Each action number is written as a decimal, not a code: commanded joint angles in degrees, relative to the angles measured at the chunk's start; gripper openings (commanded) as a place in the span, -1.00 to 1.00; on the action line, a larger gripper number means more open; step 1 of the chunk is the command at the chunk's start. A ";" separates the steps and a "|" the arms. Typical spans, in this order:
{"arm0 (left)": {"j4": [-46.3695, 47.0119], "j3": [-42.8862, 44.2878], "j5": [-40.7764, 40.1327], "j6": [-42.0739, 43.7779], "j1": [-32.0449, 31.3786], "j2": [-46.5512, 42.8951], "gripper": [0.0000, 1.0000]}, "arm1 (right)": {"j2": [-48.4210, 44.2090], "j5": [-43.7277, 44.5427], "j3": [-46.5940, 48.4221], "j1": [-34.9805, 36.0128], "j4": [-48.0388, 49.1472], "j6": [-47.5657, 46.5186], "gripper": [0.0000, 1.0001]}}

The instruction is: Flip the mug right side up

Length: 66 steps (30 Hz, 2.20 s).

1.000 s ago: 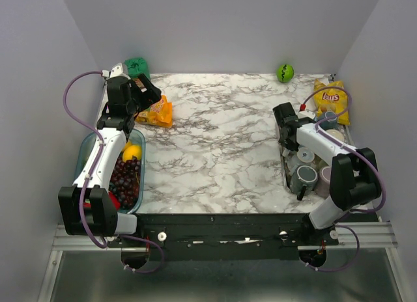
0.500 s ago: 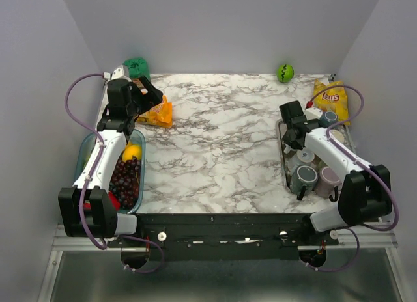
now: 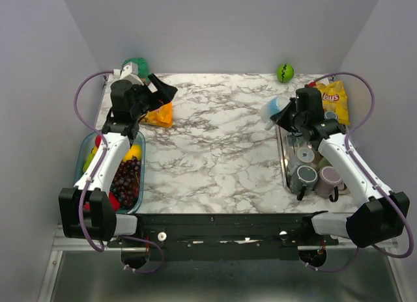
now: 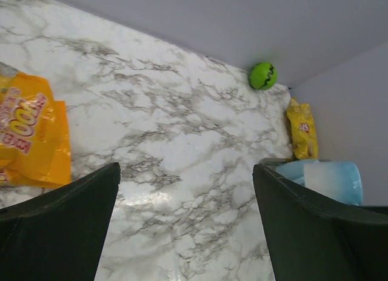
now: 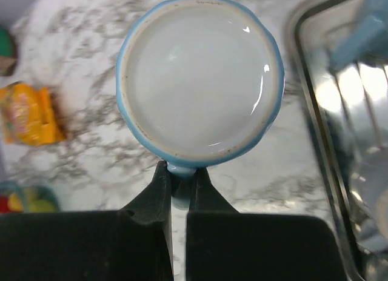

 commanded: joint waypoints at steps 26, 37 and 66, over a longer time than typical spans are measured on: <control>52.29 12.20 21.89 -37.17 -18.82 15.55 0.97 | 10.48 -42.90 17.52 4.66 60.31 21.67 -0.99; 60.73 13.96 20.93 -47.63 -19.08 20.12 0.36 | 11.36 -44.39 15.58 5.81 61.80 21.06 -0.99; 47.32 17.39 21.01 -38.33 -18.38 21.54 -1.00 | 12.33 -43.80 6.26 7.04 49.89 6.04 -0.99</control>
